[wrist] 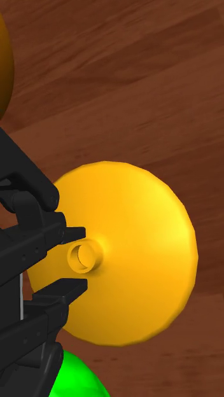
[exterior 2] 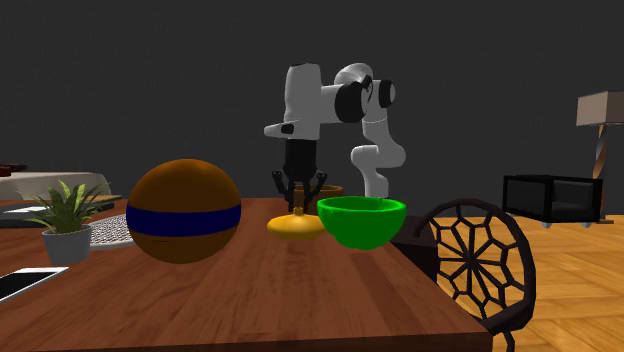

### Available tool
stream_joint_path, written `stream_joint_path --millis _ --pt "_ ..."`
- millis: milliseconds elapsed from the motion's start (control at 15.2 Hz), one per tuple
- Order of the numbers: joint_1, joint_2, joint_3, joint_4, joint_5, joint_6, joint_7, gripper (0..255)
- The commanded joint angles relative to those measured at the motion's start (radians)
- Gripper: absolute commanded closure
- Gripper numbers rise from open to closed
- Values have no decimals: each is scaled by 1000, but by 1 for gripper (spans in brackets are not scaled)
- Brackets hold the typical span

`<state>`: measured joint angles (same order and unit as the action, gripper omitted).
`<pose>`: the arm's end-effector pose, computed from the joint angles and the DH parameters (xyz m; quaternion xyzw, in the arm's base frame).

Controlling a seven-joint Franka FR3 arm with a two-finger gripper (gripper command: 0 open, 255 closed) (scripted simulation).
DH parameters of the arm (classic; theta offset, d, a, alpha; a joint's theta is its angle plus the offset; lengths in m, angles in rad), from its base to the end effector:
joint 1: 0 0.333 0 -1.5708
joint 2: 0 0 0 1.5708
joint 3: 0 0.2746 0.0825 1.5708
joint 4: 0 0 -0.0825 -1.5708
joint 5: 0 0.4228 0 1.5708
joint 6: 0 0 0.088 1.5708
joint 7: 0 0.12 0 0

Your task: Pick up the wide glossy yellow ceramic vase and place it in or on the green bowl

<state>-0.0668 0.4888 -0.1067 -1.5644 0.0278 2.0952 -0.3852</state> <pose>0.6985 -0.1135 0.2991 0.9941 0.1057 0.0181 0.0184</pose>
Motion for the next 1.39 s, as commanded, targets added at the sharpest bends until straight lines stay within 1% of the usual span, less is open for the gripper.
stream_joint_path --millis 0,660,1320 --pt "0 -4 0 5 0 -10 0 255" --pt "0 -42 -3 85 -5 -127 1 255" --pt "-1 -57 -4 195 -6 -253 0 255"
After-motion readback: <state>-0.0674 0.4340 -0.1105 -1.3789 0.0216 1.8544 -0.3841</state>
